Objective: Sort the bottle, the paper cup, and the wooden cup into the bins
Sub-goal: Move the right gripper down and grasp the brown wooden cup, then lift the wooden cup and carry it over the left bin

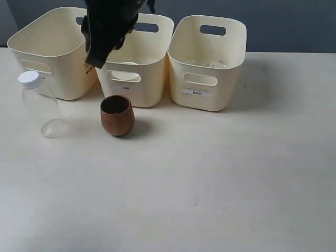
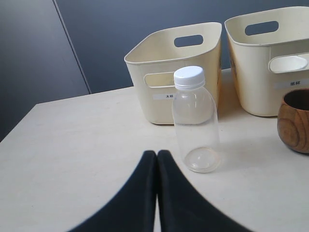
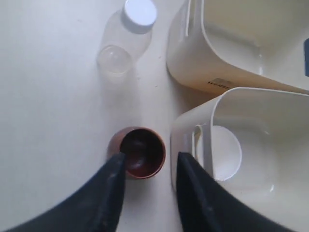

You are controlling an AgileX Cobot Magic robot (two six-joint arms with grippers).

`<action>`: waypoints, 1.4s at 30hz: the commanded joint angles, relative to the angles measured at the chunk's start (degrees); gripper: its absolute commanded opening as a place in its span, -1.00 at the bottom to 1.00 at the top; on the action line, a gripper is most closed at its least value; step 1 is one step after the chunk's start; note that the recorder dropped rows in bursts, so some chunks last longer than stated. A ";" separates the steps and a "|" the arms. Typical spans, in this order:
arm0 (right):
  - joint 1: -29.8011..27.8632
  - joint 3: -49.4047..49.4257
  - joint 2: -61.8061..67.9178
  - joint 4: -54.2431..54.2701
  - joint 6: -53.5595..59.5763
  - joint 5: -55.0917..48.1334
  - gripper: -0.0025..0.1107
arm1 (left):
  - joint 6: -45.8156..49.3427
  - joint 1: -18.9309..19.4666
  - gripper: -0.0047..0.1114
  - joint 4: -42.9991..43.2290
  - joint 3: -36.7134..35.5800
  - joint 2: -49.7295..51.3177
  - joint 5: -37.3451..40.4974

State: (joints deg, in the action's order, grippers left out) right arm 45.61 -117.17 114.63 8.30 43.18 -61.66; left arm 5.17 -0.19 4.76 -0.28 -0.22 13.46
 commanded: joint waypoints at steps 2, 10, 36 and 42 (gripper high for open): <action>0.09 -0.12 3.68 1.68 0.36 -2.25 -0.16 | -0.10 -0.04 -0.92 -0.13 0.28 0.22 -0.18; 0.09 -0.12 14.09 1.83 1.05 -2.31 -0.16 | -0.10 -0.04 -0.92 -0.13 0.28 0.22 -0.18; 0.09 -0.12 22.91 -0.25 2.69 5.51 -0.89 | -0.10 -0.04 -0.92 -0.13 0.28 0.22 -0.18; 0.34 -0.24 19.20 -0.24 2.69 5.64 -0.97 | -0.10 -0.04 -0.92 -0.13 0.28 0.22 -0.18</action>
State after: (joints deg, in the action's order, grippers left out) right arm 45.61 -117.17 136.99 8.06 45.66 -56.35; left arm 5.17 -0.19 4.76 -0.28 -0.22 13.46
